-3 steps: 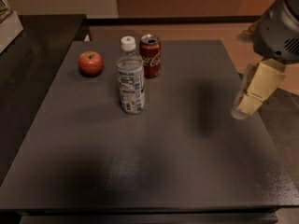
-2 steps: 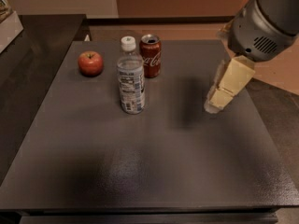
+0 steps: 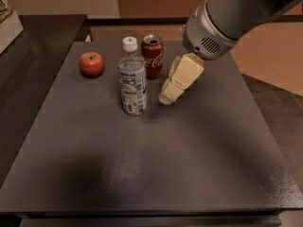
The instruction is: Knock blue plastic bottle over
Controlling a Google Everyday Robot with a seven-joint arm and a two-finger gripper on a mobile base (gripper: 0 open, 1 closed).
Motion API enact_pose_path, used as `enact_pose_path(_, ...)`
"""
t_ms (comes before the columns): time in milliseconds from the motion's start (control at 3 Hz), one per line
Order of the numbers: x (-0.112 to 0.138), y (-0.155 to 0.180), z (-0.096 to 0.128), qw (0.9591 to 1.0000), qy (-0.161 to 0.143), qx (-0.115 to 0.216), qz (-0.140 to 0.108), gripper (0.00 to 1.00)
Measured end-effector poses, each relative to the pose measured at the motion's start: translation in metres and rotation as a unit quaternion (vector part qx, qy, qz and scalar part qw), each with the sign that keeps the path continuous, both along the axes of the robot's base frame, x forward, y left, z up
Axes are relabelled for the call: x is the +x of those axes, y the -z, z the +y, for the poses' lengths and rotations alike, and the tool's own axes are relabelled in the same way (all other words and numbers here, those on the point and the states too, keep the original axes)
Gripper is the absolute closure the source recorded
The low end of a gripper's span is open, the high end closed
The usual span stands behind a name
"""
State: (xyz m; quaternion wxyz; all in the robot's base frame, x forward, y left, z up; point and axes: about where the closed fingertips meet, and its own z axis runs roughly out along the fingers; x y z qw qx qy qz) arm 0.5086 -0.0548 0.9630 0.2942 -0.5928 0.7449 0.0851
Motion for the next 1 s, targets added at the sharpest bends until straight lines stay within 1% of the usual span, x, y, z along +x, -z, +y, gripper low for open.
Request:
enact_pose_path(333,0.006,0.008,0.036,0.9993,-0.024,0.026,0.010,0.00)
enact_pose_path(667,0.009,0.017,0.062,0.9972,-0.041,0.058,0.022,0.00)
enact_pose_path(1000,0.012,0.023,0.078,0.9947,-0.046,0.087,0.031,0.00)
